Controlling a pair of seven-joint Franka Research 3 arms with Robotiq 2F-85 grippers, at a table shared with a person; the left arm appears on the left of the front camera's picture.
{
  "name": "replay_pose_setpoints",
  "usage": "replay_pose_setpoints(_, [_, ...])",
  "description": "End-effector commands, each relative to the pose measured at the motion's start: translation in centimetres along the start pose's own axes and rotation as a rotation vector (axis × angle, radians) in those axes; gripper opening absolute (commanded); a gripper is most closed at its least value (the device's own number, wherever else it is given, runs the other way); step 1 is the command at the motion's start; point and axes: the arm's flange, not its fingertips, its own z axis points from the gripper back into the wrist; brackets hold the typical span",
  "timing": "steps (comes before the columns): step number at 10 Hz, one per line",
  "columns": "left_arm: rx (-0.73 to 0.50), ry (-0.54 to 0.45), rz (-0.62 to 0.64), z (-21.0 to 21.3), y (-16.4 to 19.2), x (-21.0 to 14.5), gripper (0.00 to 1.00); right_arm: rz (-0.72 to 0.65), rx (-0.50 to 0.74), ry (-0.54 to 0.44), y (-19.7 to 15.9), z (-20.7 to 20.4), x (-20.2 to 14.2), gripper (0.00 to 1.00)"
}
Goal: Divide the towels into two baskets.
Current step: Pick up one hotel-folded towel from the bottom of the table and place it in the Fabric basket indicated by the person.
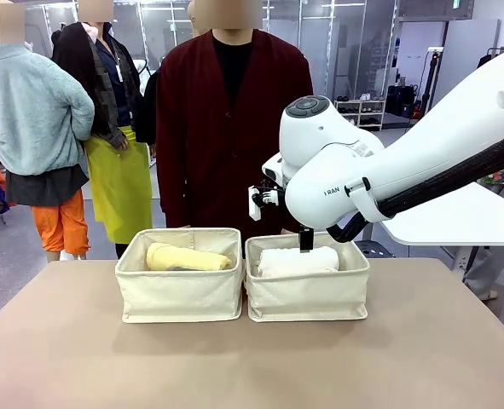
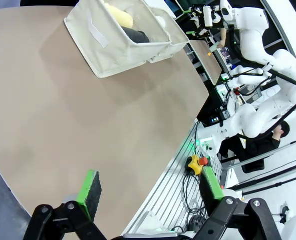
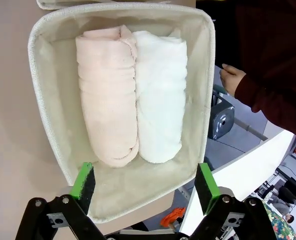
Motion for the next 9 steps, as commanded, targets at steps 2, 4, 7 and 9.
replay_pose_setpoints(2, [-0.003,-0.011,-0.005,0.04,-0.46,-0.3,1.0,0.019,-0.003,0.0,-0.32,-0.01,-0.07,1.0])
replay_pose_setpoints(4, [-0.003,-0.011,-0.005,0.04,-0.46,-0.3,1.0,0.019,-0.003,0.0,-0.32,-0.01,-0.07,1.0])
replay_pose_setpoints(7, [-0.003,-0.011,-0.005,0.04,-0.46,-0.3,1.0,0.019,-0.003,0.0,-0.32,-0.01,-0.07,1.0])
replay_pose_setpoints(9, [-0.003,-0.011,-0.005,0.04,-0.46,-0.3,1.0,-0.001,0.0,0.0,-0.06,0.0,-0.04,1.0])
